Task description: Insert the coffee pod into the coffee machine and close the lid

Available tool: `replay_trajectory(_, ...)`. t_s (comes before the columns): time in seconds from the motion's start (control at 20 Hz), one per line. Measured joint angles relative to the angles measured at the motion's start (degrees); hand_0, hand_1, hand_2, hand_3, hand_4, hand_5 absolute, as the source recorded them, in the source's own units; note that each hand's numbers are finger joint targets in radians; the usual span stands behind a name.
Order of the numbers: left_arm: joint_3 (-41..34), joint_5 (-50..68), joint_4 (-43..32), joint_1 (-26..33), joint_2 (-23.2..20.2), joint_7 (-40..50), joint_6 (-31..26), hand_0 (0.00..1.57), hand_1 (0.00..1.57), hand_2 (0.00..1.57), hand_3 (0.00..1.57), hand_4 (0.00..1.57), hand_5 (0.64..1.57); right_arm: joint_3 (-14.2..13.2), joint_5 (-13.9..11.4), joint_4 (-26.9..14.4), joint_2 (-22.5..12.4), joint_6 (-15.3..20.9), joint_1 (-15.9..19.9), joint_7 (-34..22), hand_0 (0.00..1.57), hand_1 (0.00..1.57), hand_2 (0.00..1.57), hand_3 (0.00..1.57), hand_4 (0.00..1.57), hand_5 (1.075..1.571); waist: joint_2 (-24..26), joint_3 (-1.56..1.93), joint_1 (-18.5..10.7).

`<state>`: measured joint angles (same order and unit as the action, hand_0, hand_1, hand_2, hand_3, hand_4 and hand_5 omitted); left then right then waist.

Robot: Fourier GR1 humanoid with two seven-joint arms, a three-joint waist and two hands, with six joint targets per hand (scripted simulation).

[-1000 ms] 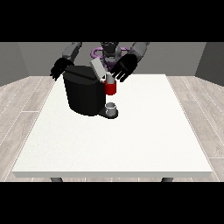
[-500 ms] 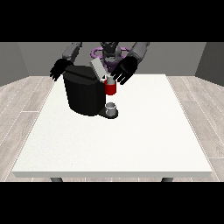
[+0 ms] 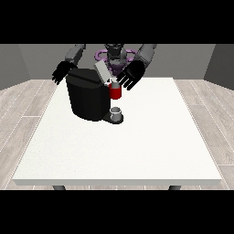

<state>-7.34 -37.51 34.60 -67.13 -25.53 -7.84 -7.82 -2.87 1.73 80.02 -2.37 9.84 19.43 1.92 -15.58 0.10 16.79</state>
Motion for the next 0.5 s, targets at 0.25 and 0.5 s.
replay_trajectory(0.25,0.2,-0.3,0.0,-0.3,0.2,0.4,-0.9,1.13,1.13,1.17,1.00,0.46,1.571,-0.3,0.0,-0.8,-0.1,-0.1,-0.5,0.7,0.00,0.00,0.00,0.00,0.44,1.571,0.0,-0.03,-0.2)
replay_trajectory(0.5,0.7,-1.3,-0.1,-0.8,0.1,0.5,-0.9,1.07,1.07,1.12,0.95,0.38,1.571,-0.4,0.3,-1.0,0.1,-0.1,0.0,1.5,0.00,0.00,0.00,0.00,0.46,1.571,-0.3,-0.08,-0.2)
